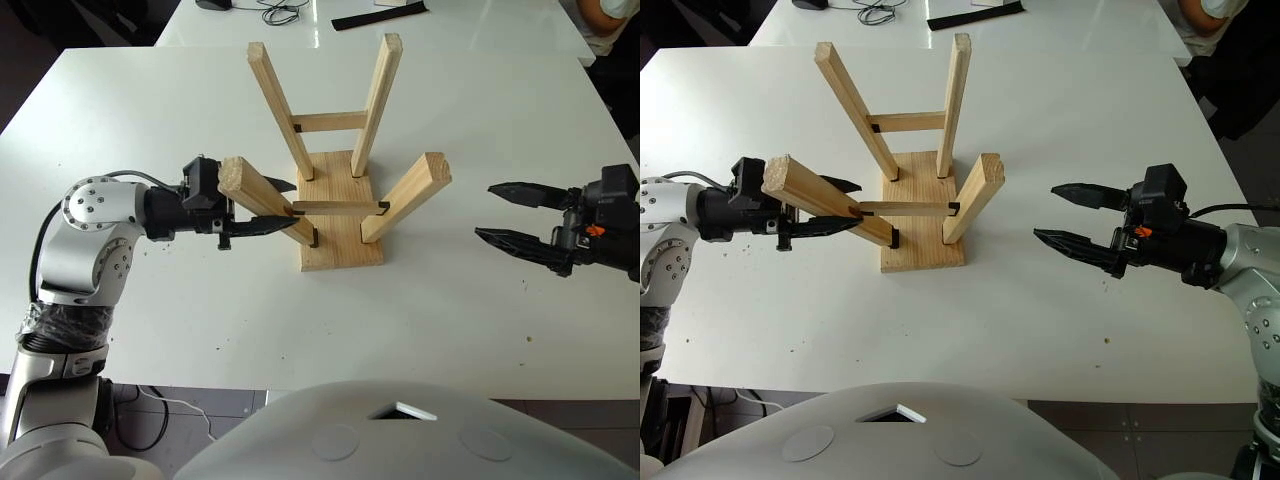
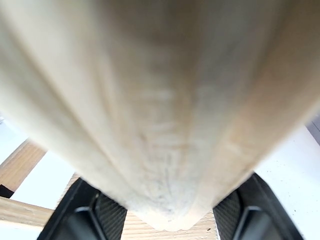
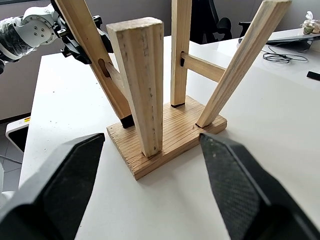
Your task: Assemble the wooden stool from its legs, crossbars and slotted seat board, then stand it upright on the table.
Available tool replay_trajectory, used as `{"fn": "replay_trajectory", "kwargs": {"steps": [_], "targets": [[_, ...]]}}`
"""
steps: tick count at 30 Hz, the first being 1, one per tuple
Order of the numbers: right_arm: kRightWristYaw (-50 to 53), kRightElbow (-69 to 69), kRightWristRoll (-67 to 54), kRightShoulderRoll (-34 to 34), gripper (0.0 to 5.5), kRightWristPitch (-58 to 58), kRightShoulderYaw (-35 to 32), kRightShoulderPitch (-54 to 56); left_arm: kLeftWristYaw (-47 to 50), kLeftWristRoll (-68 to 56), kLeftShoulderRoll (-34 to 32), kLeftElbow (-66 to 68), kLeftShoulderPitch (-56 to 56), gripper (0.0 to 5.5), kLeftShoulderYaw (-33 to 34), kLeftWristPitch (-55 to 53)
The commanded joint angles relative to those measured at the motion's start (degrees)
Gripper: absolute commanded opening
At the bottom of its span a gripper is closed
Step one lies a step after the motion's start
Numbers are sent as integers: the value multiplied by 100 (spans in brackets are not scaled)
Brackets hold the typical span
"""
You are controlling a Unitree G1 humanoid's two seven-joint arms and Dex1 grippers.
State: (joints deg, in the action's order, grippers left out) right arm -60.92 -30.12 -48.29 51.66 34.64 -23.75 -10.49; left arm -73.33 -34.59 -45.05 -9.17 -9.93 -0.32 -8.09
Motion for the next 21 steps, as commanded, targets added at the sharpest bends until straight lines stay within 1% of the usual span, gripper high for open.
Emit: {"fn": "replay_trajectory", "kwargs": {"steps": [1, 8, 14, 16, 21], "targets": [[21, -82, 64, -19, 349, -57, 54, -21, 162, 554, 36, 322, 206, 205, -272, -83], [103, -188, -100, -59, 349, -36, 25, 60, 121, 660, 69, 447, 121, 205, -455, -31], [658, -638, -1104, -220, 349, 222, -106, 524, 164, 747, 85, 599, -62, 205, -571, -64], [1173, -835, -1454, -353, 349, 287, 11, 871, 260, 805, 127, 678, -154, 205, -605, -80], [3166, -1399, -2076, -983, 349, 348, 779, 1991, 657, 664, 296, 320, -298, 205, -667, -513]]}}
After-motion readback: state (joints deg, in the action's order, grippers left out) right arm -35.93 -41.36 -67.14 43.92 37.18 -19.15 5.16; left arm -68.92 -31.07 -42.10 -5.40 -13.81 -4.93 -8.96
